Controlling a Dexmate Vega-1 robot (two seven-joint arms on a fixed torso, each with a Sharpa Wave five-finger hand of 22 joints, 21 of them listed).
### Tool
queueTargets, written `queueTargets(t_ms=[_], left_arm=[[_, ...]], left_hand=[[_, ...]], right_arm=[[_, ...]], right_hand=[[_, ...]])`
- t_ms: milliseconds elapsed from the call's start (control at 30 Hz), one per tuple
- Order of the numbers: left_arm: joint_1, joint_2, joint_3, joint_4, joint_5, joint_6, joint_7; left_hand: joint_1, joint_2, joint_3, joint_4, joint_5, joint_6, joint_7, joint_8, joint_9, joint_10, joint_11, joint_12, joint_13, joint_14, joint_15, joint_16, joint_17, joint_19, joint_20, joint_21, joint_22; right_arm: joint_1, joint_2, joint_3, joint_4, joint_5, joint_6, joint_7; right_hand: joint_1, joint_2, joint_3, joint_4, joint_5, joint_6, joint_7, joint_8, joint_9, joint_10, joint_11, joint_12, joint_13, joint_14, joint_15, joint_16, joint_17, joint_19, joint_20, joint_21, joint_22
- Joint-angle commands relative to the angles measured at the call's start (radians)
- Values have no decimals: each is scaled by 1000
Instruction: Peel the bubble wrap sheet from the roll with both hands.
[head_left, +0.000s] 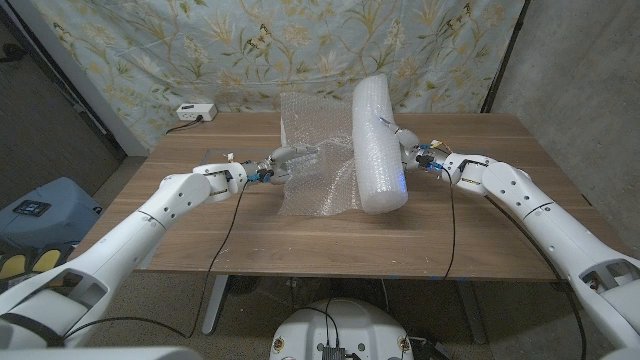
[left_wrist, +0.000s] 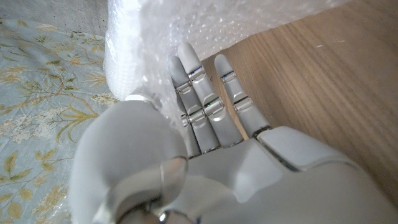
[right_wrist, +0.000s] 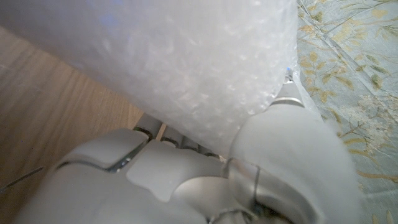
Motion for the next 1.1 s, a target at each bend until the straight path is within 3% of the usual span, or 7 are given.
queueTargets(t_ms=[33, 267, 600, 800, 1100], left_arm=[[-27, 2, 9, 26, 3, 18, -22], [-51, -9, 19, 55, 8, 29, -42], [-76, -20, 35, 72, 21, 47, -55], [-82, -24, 40, 67, 28, 55, -52], [-86, -23, 45, 49, 35, 66, -41]], left_hand=[[10, -1, -2, 1, -3, 12, 15, -3, 6, 18, -19, -3, 2, 1, -2, -5, 3, -6, 0, 8, 2], [10, -2, -3, 1, -3, 13, 15, -5, 6, 17, -21, -4, 6, 3, -2, -6, 4, -7, -1, 12, 2], [12, -2, -3, 0, -3, 14, 16, -6, 6, 19, -21, -5, 8, 5, -3, -8, 6, -7, -2, 16, 1], [12, -2, -4, 1, -3, 15, 16, -7, 6, 21, -19, -7, 7, 6, -3, -8, 7, -8, -2, 18, 1], [11, -3, -5, 1, -3, 16, 15, -8, 7, 22, -19, -8, 8, 6, -2, -10, 8, -9, -2, 22, 1]], right_arm=[[-6, 24, 8, 36, 8, 24, 30], [-13, 18, 15, 46, 19, 20, 67], [-25, 14, 24, 75, 27, 34, 149], [-17, 22, 19, 110, 13, 59, 218], [-11, 49, 14, 168, -13, 122, 309]], right_hand=[[-5, 11, 3, 8, 6, -11, -1, -7, -1, -5, 9, -8, -8, -8, -2, -9, -2, -7, 0, -4, 3], [-34, 7, -6, 17, 6, -32, 7, -26, -9, -26, 23, -38, -36, -27, 15, -33, -14, -12, 5, -5, 3], [-132, -18, -48, 54, 10, -64, 21, -61, -33, -62, 51, -103, -96, -75, 44, -87, -46, -42, 16, -10, 4], [-160, -25, -61, 65, 17, -64, 25, -66, -41, -72, 55, -124, -115, -92, 52, -101, -52, -54, 18, -11, 5], [-163, -24, -65, 65, 28, -49, 23, -65, -46, -78, 53, -145, -135, -104, 55, -113, -58, -64, 20, -11, 5]])
